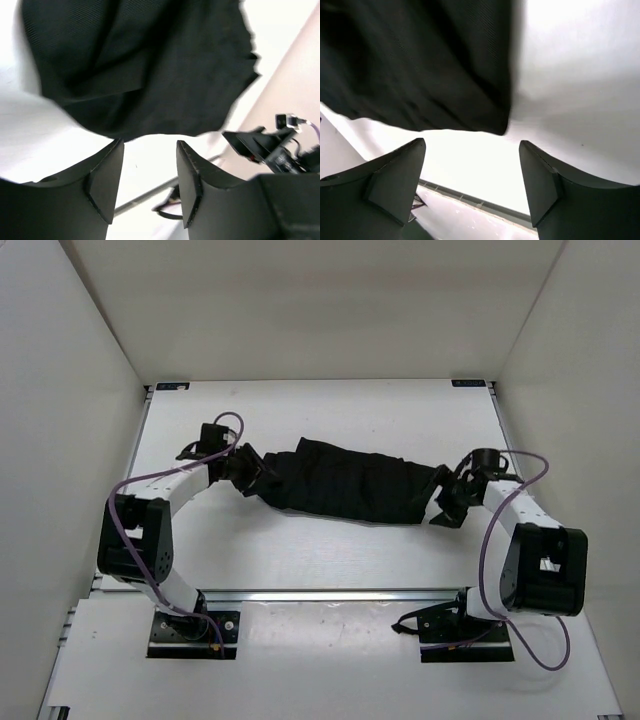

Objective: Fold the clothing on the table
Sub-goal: Fold the skirt

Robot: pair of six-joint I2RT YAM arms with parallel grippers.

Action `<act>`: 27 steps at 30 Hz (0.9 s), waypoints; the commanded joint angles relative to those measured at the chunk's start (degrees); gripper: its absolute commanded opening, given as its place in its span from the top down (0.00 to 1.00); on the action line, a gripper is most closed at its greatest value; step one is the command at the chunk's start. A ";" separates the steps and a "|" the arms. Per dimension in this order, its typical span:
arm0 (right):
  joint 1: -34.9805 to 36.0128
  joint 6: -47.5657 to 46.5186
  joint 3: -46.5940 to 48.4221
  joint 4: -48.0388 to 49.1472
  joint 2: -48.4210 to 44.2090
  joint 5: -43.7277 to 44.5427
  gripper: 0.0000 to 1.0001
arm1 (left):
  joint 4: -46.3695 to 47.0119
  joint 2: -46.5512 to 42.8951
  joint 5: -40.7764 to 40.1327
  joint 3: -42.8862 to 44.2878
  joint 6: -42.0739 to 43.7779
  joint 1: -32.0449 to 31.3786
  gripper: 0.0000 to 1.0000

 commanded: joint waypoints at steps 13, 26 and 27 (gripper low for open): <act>1.67 8.44 -3.30 18.99 9.85 -0.98 1.00 | -2.67 11.85 -14.50 3.08 5.83 -7.72 0.58; 3.31 -11.08 20.60 -5.10 11.18 12.04 0.99 | 4.44 11.59 -15.90 2.11 -0.58 -18.01 1.00; 4.38 -11.00 22.97 -5.02 10.66 12.04 1.00 | 4.62 11.94 -15.64 2.55 -0.50 -18.36 1.00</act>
